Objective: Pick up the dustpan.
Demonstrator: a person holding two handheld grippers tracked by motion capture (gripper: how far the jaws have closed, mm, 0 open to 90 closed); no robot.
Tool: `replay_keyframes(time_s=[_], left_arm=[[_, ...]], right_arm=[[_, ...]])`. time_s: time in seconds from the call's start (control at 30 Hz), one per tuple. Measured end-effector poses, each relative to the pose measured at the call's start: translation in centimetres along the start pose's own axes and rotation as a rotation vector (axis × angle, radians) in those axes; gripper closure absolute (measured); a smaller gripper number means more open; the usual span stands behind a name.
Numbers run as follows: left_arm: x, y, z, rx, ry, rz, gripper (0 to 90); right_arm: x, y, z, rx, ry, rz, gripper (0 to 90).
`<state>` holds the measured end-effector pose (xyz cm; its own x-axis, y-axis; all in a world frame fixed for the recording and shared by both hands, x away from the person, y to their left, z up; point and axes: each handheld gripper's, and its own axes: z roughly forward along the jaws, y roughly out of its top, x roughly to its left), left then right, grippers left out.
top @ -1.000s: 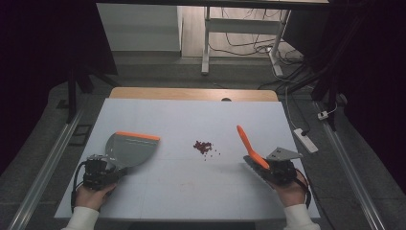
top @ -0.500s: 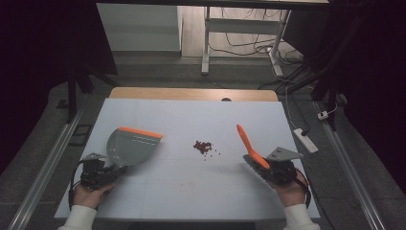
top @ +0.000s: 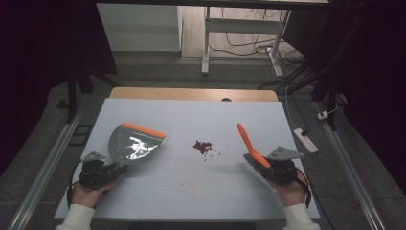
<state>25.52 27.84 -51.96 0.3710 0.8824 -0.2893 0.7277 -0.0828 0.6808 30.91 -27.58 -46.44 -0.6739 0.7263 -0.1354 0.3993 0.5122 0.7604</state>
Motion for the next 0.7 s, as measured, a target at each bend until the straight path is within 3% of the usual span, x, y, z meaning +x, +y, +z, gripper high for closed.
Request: replay_keyframes(time_s=[0.2,0.47,0.7], left_arm=[[-0.4,0.2,0.4,-0.005,-0.029,0.068,62.4],[-1.3,0.4,1.1,0.021,-0.054,0.128,62.4],[-2.4,0.7,1.9,0.047,-0.108,0.199,62.4]], right_arm=[[0.1,0.6,0.2,-0.014,-0.001,-0.011,70.0],[0.3,1.0,0.8,-0.011,0.006,-0.019,70.0],[0.3,1.4,1.2,-0.015,-0.002,-0.016,70.0]])
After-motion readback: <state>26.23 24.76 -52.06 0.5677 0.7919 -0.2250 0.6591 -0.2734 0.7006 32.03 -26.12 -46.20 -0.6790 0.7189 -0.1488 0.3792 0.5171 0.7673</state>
